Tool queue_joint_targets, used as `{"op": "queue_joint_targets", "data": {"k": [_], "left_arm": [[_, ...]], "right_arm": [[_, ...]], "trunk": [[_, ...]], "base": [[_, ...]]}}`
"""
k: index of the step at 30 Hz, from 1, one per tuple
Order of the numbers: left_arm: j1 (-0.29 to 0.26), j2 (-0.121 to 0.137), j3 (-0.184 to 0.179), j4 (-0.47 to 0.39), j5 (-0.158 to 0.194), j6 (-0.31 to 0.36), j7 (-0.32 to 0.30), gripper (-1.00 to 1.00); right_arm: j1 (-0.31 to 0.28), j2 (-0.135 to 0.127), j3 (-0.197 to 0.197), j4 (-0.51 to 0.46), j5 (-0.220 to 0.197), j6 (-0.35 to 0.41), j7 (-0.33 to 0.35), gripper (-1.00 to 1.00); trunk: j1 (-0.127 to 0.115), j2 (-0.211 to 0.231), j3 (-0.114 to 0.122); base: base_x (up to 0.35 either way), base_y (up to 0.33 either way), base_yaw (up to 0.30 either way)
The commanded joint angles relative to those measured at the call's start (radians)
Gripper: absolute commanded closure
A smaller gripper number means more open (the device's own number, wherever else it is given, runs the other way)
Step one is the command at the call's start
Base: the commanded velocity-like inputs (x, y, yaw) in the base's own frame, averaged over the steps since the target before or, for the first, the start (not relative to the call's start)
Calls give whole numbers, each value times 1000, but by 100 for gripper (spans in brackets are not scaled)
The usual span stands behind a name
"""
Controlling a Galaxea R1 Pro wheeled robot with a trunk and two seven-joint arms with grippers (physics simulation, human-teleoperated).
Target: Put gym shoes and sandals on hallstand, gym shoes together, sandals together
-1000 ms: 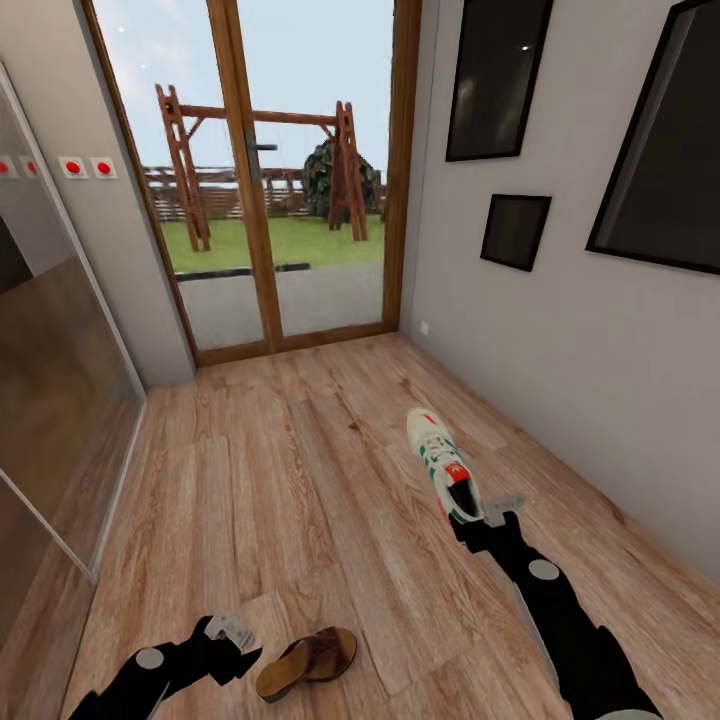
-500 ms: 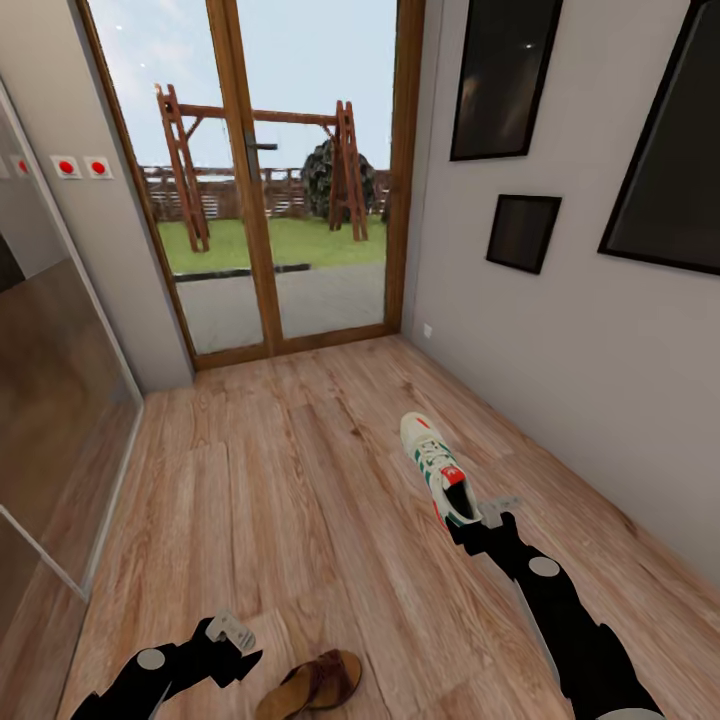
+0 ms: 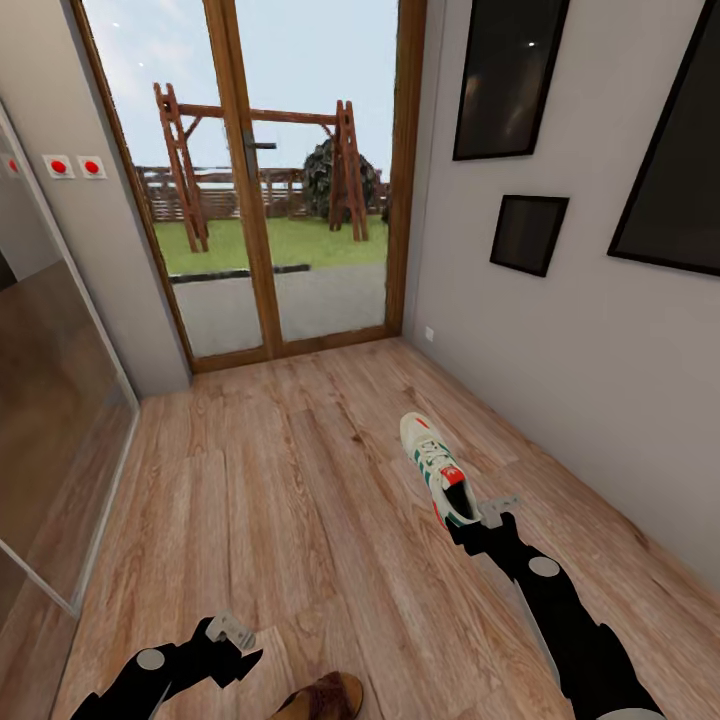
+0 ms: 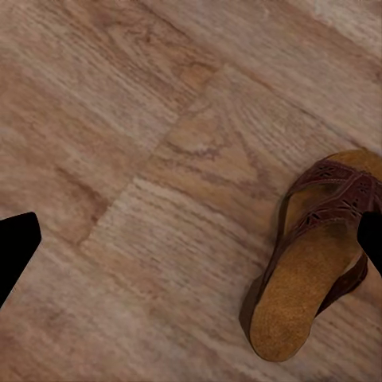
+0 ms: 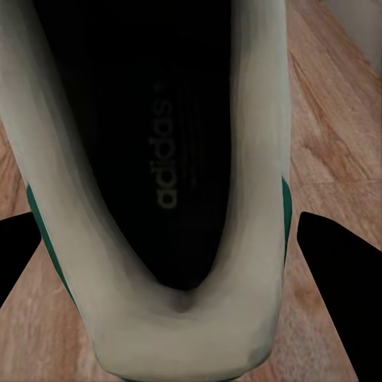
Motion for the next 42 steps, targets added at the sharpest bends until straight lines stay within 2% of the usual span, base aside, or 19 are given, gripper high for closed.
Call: {"op": "queue_joint_targets", "data": {"k": [1, 29, 42], "left_arm": [[-1, -1, 7, 0, -11, -7, -6, -100], [-2, 5, 3, 3, -13, 0, -6, -100], [-2, 4, 3, 0, -13, 2, -6, -100]], "right_arm": [[0, 0, -2, -2, 10, 4, 8, 100], [0, -3, -6, -3, 11, 5, 8, 100], [0, -3, -6, -17, 11, 6, 8, 100]], "trunk": [[0, 0, -1], [0, 0, -1], [50, -91, -42]], "base": [[19, 0, 0], [1, 0, 0], [0, 0, 0]]}}
